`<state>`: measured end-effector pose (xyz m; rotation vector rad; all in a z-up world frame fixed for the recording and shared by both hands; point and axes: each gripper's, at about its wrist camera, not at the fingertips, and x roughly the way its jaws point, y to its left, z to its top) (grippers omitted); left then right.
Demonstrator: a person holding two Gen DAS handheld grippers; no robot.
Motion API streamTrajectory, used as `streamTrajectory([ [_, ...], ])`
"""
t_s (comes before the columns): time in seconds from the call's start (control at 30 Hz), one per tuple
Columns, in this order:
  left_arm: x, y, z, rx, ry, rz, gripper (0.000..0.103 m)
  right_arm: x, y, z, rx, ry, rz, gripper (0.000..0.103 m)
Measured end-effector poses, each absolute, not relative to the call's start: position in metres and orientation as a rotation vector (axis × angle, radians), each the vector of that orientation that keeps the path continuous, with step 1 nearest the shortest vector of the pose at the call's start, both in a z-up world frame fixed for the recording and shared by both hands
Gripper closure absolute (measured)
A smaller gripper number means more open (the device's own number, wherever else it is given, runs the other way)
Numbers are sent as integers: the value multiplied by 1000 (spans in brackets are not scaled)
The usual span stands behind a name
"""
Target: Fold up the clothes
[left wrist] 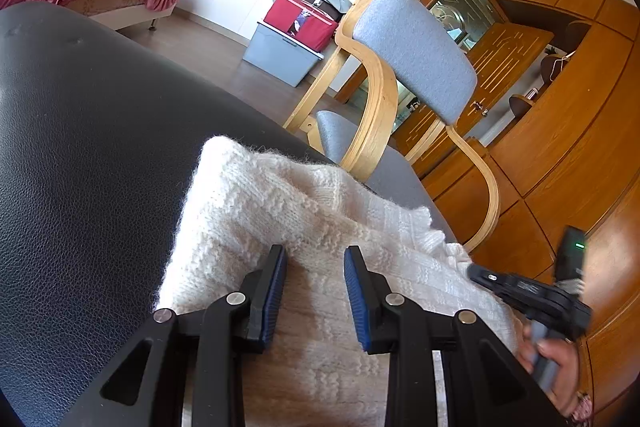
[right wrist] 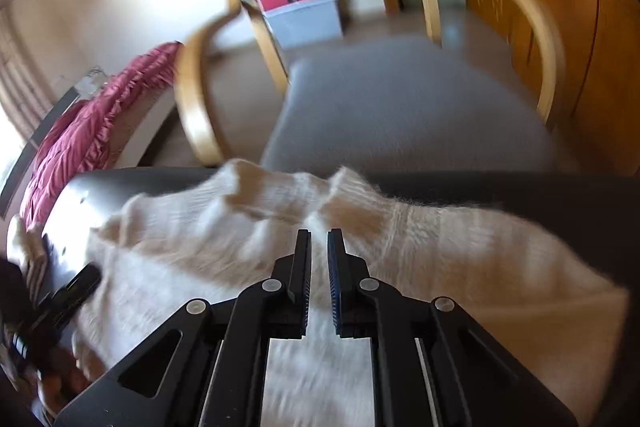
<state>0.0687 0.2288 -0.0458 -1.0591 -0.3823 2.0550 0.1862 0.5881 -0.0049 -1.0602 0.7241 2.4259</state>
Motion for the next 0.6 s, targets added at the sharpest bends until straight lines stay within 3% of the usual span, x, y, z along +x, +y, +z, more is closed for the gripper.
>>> streamTrajectory([
  [0.33, 69, 228, -46, -1058, -392, 2050, 74, 187, 603, -20, -980, 799, 2422, 95],
  [0.47, 70, 229, -45, -1059, -391, 2051, 74, 183, 570, 5, -938, 720, 2577, 92],
  [0.6, 70, 227, -45, -1058, -401, 2046, 73, 145, 540, 5, -1102, 674, 2662, 92],
])
